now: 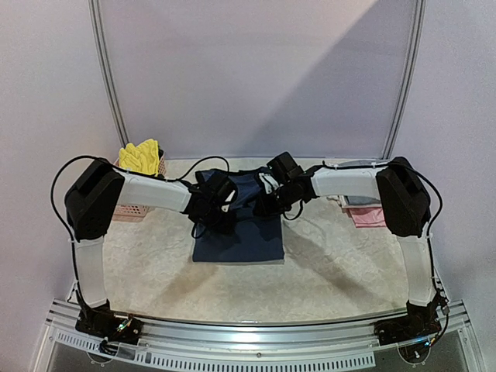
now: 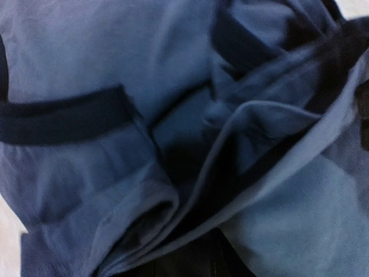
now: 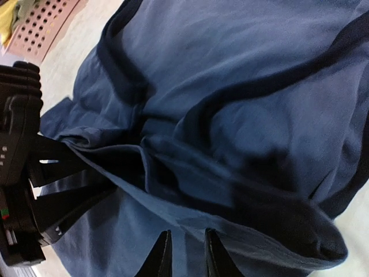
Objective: Fold and stack the mixed laundry pile
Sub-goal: Fold the rectangle-folded tank top at the center of the board, then move the 2/3-rectangle-folded tank top to the center of the board.
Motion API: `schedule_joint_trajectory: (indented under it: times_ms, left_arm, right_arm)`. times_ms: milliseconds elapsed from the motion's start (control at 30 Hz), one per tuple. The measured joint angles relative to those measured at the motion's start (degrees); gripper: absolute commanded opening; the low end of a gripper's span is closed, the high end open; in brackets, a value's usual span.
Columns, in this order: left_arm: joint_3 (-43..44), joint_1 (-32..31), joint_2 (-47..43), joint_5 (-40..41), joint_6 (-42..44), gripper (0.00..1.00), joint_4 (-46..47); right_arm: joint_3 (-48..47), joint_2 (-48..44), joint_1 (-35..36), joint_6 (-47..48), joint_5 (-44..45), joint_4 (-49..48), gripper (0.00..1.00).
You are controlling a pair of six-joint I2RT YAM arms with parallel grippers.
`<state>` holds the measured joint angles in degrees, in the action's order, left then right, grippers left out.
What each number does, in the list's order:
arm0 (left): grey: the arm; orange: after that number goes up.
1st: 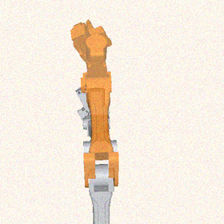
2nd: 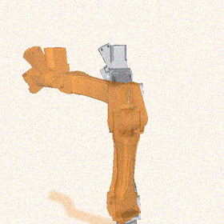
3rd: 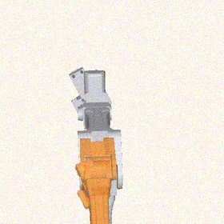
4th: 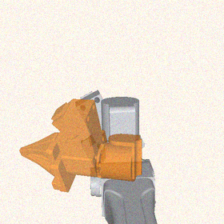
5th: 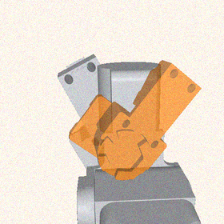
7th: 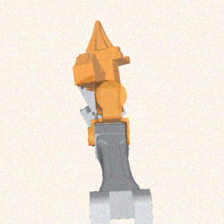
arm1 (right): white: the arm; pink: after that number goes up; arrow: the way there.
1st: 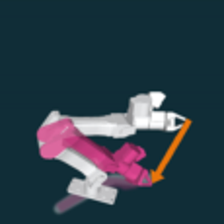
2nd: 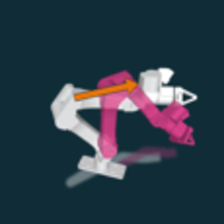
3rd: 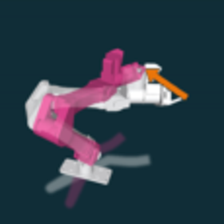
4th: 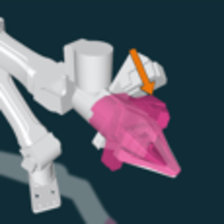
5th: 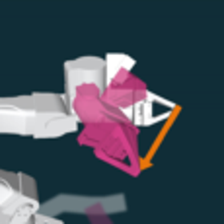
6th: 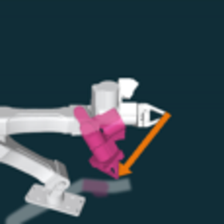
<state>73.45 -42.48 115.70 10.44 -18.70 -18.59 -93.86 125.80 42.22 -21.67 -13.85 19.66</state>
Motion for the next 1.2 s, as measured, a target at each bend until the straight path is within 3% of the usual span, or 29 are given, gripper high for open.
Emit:
schedule_joint_trajectory:
  times_ms: [300, 433, 600, 800, 933, 1200]
  left_arm:
    - [4.07, 7.82, 1.38, -5.57, -0.13, 0.38, 2.32]
    - [1.22, 8.79, -1.01, -5.27, -1.38, 0.42, 3.34]
    - [-9.01, 6.32, -10.51, -3.74, -2.36, 0.41, 3.13]
    - [-14.75, 1.88, -19.15, -3.15, -3.5, 0.4, 2.95]
    - [-16.63, -0.98, -20.61, -3.45, -4.17, 0.37, 3.48]
    - [-21.42, -2.51, -19.21, -4.74, -6.32, 0.35, 7.28]
  right_arm:
    - [-14.78, 8.2, -3.82, 0.55, -3.98, 2.93, 0.2]
    - [-15.65, 8.24, -4.39, 1.07, -4.31, 3.21, 0.2]
    - [-2.03, 0.96, -4.37, 1.11, -4.2, 1.64, 0.2]
    - [13.38, -11.39, -3.06, 0.5, -6.73, -1.22, 0.18]
    - [20.52, -15.72, -1.2, 0.37, -10.73, -5.68, 0.14]
    - [28.7, -15.34, -0.39, -1.07, -14.19, -9.88, 0.11]
